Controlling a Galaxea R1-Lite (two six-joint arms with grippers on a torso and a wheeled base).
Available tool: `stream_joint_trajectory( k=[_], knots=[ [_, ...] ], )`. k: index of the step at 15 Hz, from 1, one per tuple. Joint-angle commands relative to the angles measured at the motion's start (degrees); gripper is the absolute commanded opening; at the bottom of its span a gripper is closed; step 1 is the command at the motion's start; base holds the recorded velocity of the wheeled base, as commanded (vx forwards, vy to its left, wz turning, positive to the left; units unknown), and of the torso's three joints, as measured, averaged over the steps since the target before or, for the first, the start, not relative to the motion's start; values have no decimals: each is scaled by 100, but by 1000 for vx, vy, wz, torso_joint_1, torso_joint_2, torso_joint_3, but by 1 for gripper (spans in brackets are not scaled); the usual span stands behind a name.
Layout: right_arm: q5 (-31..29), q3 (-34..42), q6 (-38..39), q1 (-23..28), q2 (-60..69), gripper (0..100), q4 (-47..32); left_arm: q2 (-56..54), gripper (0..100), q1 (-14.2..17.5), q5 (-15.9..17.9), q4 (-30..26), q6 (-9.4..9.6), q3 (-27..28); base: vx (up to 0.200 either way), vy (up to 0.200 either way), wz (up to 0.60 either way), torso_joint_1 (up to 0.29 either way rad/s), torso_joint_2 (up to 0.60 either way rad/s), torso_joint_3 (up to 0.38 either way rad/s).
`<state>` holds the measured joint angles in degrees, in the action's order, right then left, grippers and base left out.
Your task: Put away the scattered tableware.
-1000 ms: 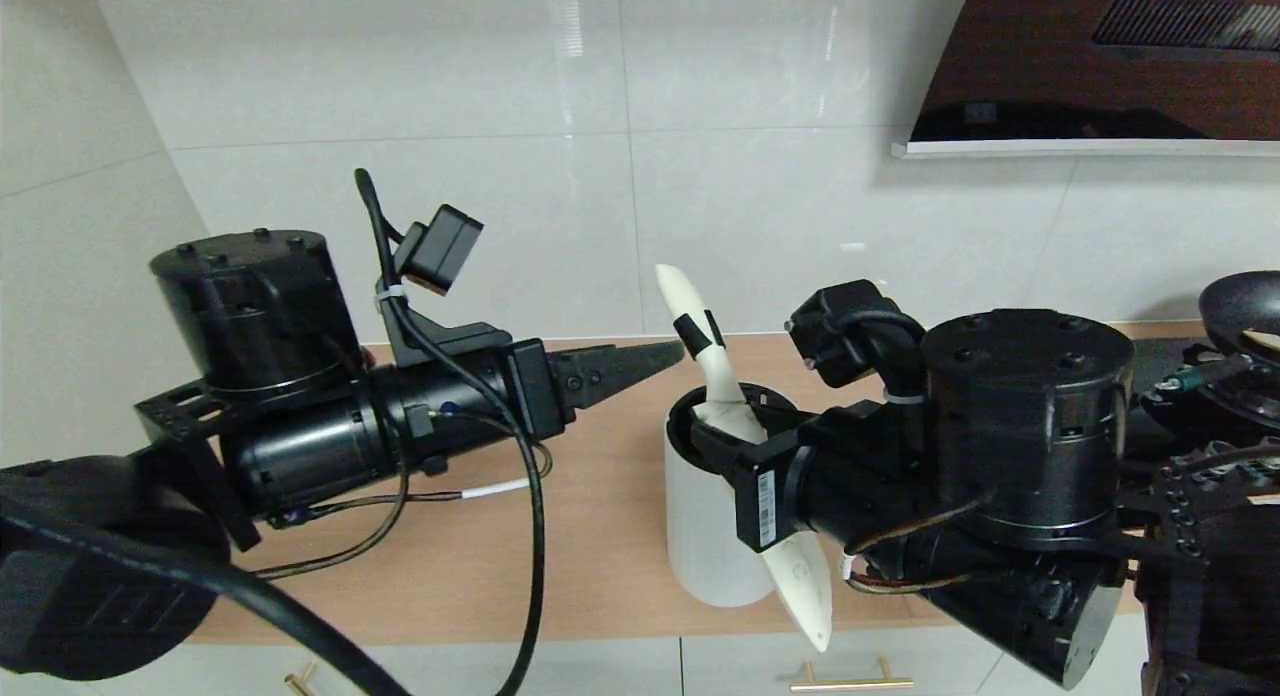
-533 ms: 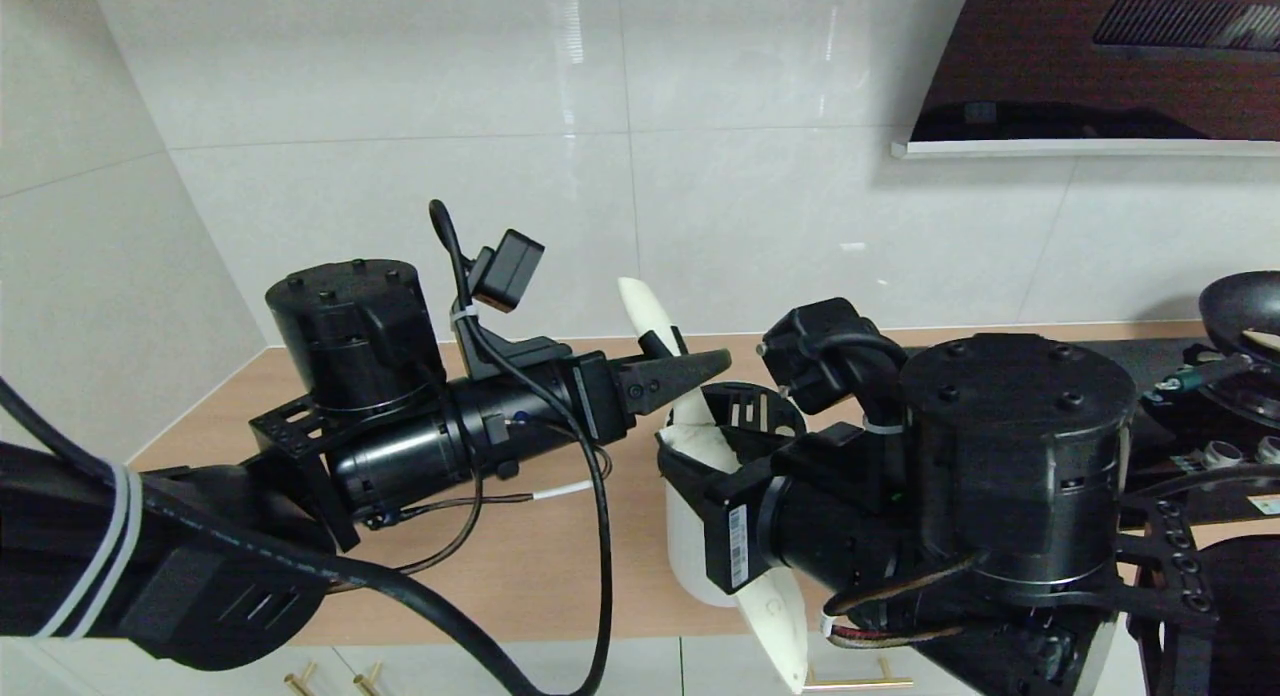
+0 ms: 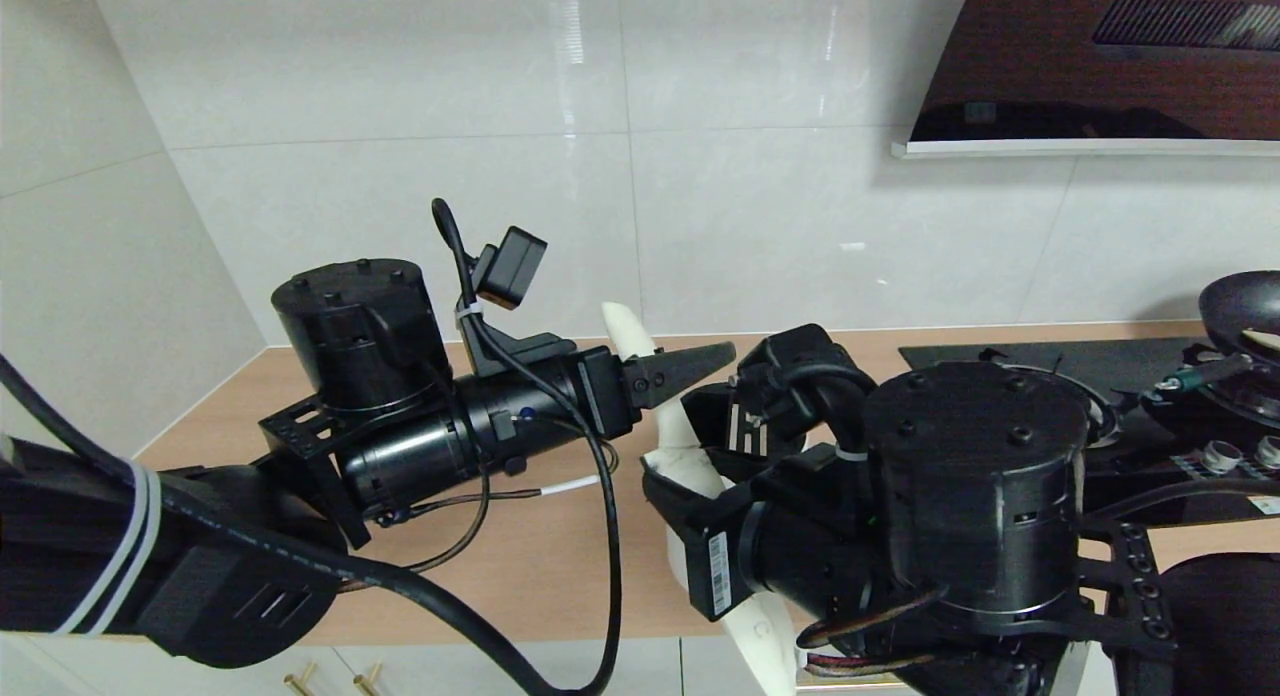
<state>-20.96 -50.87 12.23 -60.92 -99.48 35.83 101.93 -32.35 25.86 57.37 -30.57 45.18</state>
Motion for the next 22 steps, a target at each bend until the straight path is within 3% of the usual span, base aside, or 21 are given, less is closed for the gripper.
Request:
stream_joint_trajectory(
  k=[1,2,14,15,17,19,22],
  knots=[
    [4,-2,-1,-8,-19,0,3,-15,100,1,-2,2,-10,0,0,0,0,0,0,0],
    [-5,-2,-1,-8,-2,0,12,-6,0,1,-2,2,-10,0,0,0,0,0,0,0],
    [-23,-28,96,62,77,0,47,-32,0,10,-2,2,-28,0,0,0,0,0,0,0],
    [-40,-28,104,54,77,100,47,-50,0,10,-2,11,-89,9,0,0,0,0,0,0],
    [-40,-37,192,54,86,100,82,-103,0,10,-2,73,-282,35,0,0,0,0,0,0],
    [-67,-11,184,54,157,100,258,-191,0,27,-10,169,-344,35,0,0,0,0,0,0],
    [-137,113,113,273,860,100,232,-445,0,150,-177,169,-230,44,0,0,0,0,0,0]
  ],
)
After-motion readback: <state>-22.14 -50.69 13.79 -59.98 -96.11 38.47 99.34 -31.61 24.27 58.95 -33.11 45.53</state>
